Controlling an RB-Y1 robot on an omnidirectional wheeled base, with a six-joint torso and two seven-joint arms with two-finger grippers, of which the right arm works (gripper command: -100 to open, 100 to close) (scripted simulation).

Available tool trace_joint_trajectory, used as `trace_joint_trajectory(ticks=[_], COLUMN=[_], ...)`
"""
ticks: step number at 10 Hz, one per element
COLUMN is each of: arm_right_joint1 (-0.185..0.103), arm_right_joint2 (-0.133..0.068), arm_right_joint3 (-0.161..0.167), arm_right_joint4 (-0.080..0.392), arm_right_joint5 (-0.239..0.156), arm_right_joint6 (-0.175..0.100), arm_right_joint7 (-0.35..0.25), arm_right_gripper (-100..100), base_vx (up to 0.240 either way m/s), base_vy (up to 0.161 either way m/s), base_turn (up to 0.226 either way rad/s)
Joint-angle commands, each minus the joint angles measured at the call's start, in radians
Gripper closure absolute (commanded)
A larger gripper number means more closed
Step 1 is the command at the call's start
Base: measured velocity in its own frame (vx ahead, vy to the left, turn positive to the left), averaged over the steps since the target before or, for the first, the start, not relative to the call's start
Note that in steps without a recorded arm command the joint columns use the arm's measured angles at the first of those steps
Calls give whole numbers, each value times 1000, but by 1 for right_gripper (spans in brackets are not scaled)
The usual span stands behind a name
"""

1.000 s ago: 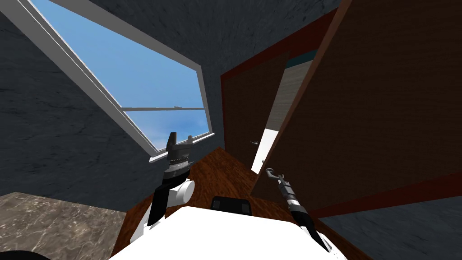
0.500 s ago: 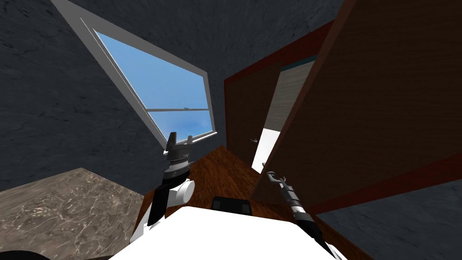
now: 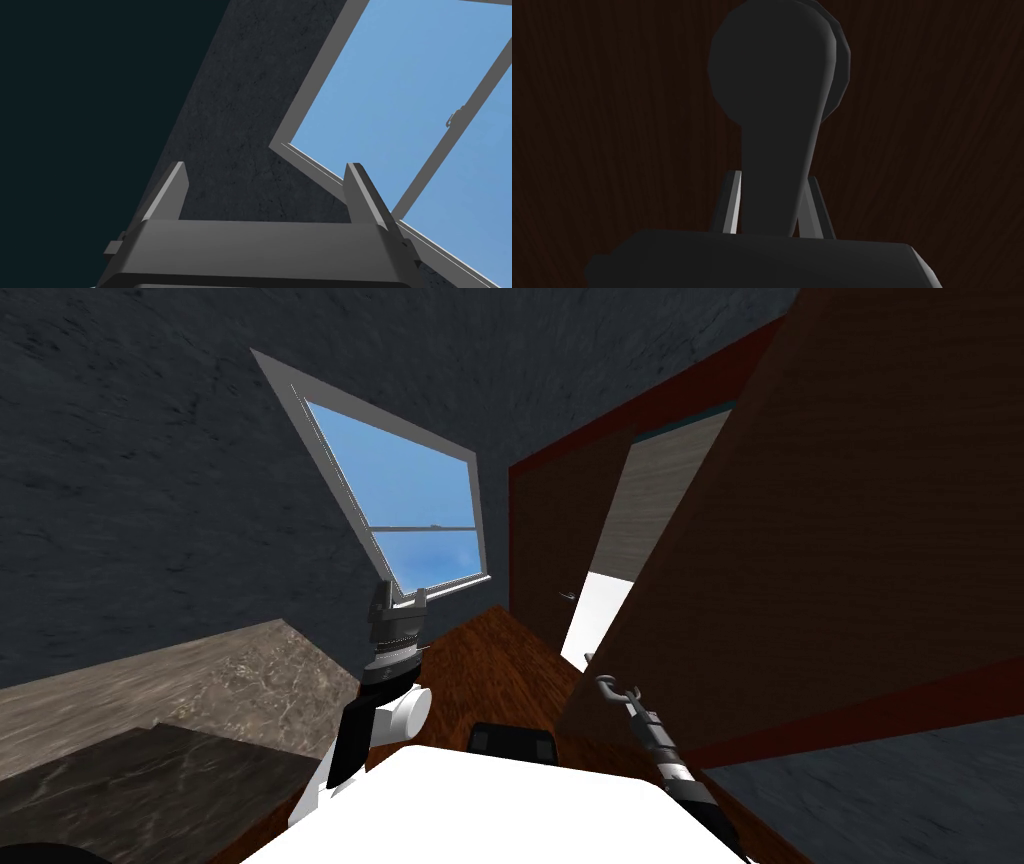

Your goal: Pull the door open

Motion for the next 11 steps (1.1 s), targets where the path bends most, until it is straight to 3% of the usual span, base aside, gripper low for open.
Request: trace_joint_trajectory(ticks=[1, 2, 6, 7, 11], arm_right_joint1=[15, 24, 38, 40, -25], arm_right_joint2=[2, -2, -8, -13, -3], arm_right_joint3=[13, 19, 28, 19, 45], arm_right_joint4=[6, 10, 18, 12, 38], arm_right_joint5=[6, 8, 11, 6, 19], arm_right_joint6=[-33, -52, -81, -64, -42], arm_right_joint7=[-6, -11, -19, -15, -16], arm_right_gripper=[100, 100, 100, 100, 100], base_vx=[-145, -196, -103, -28, -227], base_vy=[-57, -52, -32, -24, -36], base_turn=[95, 169, 70, 7, 107])
